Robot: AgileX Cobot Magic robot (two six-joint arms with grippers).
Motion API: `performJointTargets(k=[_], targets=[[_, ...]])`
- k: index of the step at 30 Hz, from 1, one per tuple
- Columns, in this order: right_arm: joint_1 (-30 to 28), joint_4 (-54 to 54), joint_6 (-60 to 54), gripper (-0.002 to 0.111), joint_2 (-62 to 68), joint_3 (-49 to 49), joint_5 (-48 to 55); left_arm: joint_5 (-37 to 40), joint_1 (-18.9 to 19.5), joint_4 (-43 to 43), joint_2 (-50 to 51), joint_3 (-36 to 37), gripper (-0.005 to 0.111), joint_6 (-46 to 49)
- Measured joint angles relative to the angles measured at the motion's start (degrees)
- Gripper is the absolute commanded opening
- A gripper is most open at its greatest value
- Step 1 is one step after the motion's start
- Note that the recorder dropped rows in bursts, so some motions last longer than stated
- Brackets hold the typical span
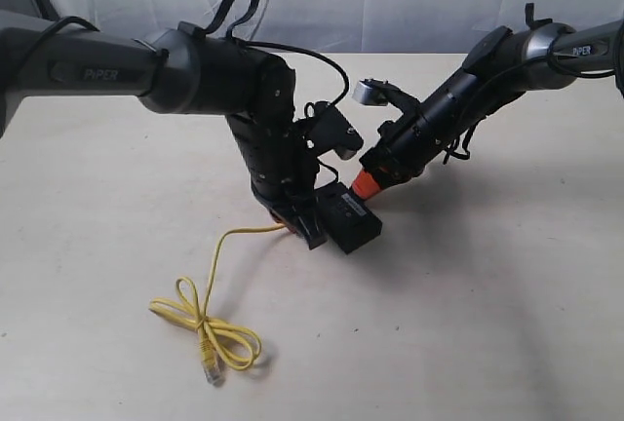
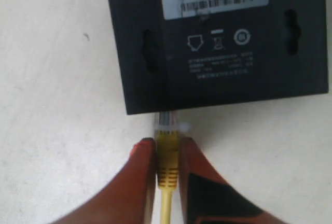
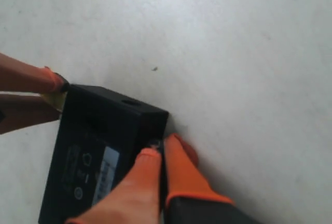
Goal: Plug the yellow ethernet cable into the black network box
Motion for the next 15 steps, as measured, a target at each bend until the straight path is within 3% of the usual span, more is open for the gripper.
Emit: performJointTargets(k=[9, 15], targets=[[0.00, 0.10, 0.00, -0.001, 0.00, 0.00, -0.10, 0.48, 3.35, -6.79, -2.66, 0.30, 0.000, 3.61], [0.00, 0.10, 0.00, -0.001, 0.00, 0.00, -0.10, -0.82, 4.91, -11.15, -3.05, 4.69, 0.000, 8.13]])
